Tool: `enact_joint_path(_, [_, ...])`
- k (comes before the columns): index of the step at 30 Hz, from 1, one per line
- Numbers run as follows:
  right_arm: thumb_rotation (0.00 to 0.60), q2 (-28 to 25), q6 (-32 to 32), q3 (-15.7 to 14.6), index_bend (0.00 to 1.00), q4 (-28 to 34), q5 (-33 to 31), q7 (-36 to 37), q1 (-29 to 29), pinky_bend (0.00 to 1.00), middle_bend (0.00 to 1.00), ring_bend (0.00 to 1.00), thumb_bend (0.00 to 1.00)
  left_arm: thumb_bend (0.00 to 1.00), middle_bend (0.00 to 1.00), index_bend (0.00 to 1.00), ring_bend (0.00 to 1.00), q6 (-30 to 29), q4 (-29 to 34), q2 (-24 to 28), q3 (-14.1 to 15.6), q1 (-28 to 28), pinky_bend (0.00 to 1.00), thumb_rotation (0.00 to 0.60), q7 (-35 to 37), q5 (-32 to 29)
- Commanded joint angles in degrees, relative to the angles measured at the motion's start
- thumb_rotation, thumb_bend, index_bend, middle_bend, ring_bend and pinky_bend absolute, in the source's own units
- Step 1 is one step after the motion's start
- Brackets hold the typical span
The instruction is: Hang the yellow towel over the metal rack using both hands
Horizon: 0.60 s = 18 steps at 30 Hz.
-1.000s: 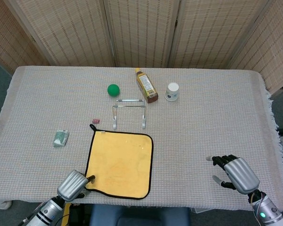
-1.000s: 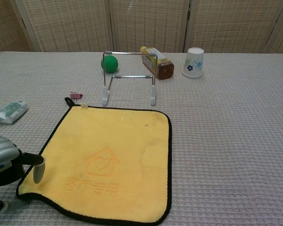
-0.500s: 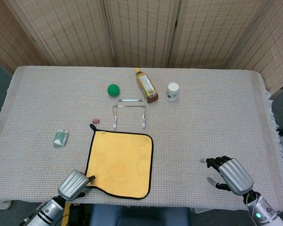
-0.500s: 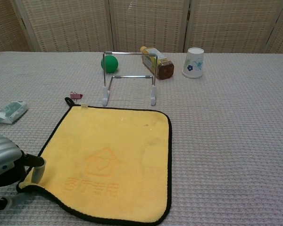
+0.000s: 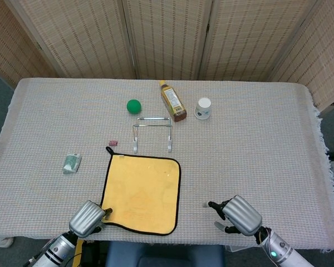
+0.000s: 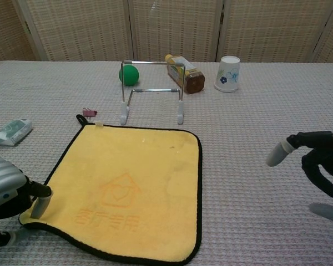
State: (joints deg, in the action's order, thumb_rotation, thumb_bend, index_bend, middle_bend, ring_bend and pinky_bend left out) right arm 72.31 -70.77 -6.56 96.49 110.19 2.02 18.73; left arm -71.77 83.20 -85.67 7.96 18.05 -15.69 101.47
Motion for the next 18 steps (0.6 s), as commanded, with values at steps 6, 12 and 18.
enact_joint_path(6, [0.6,7.66,7.8,0.34,0.38,-1.82,0.15,-1.28,5.63,1.0,0.86,0.96,0.31,0.38,1.0,0.65,0.84,-0.48,-0.02,0.06,0.17,-0.2,0.89,0.6,0.14,-0.19])
enact_joint_path(12, [0.6,11.4,12.43,1.08,0.38,-2.8,-1.91,-3.59,8.31,1.0,0.87,0.97,0.3,0.38,1.0,0.65,0.84,-0.97,-0.27,-0.06,0.26,-0.46,0.89,0.6,0.37,-0.31])
enact_joint_path(18, [0.6,14.32,16.1,1.63,0.38,-3.27,-4.0,-5.37,10.74,1.0,0.87,0.97,0.26,0.38,1.0,0.65,0.84,-1.34,-0.51,-0.22,0.34,-0.49,0.89,0.6,0.62,-0.12])
